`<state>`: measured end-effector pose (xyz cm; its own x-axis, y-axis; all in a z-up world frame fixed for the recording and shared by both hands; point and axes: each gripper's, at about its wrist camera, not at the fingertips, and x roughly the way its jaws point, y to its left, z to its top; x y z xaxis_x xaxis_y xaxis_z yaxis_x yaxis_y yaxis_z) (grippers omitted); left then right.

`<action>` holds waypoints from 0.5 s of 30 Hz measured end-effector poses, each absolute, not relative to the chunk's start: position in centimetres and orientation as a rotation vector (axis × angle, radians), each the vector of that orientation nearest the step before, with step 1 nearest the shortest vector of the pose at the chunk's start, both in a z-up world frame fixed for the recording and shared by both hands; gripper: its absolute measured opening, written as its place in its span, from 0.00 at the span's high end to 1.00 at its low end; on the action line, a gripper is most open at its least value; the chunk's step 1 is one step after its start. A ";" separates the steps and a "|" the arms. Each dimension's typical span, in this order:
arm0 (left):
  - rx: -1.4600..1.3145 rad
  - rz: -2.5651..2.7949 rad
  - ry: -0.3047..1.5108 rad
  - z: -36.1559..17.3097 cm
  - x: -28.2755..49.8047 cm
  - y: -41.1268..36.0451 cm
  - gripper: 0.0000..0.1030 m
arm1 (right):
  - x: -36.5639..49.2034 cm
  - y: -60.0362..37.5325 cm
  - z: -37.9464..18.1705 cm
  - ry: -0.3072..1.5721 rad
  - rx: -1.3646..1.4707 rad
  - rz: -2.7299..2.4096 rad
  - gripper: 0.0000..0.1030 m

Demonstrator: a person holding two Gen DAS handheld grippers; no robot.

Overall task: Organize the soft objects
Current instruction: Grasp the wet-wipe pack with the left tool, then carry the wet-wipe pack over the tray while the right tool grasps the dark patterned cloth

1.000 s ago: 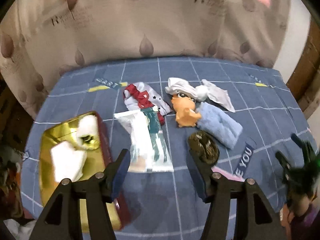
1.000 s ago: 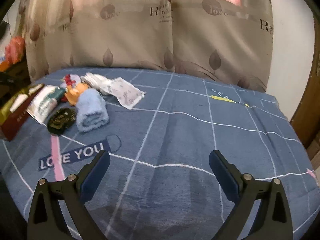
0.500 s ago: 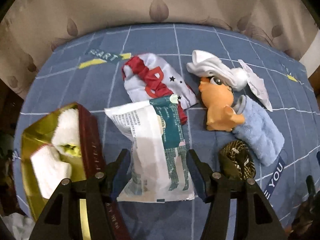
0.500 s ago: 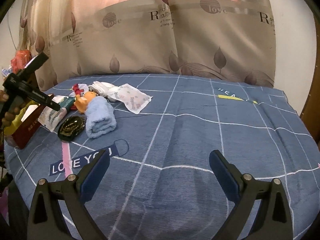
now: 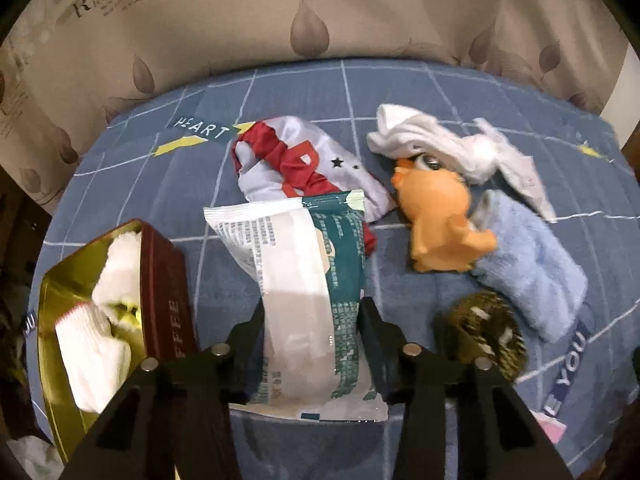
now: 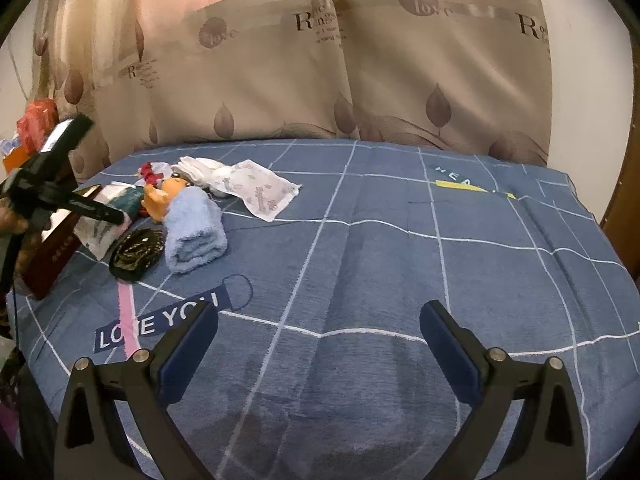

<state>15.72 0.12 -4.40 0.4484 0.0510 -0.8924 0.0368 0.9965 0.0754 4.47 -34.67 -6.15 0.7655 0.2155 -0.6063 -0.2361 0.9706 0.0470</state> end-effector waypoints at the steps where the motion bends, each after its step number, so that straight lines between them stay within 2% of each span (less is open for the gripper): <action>1: 0.072 0.012 1.091 -3.9 14.9 0.0 0.59 | 4.6 -34.7 -6.2 0.661 -0.033 0.243 0.02; 8: -0.039 -0.050 0.992 0.1 8.6 -0.1 0.59 | 4.6 -34.5 -6.2 0.665 -0.058 0.231 0.02; 15: -0.170 -0.054 0.955 3.0 2.1 2.9 0.59 | 4.7 -34.4 -6.1 0.657 -0.064 0.232 0.02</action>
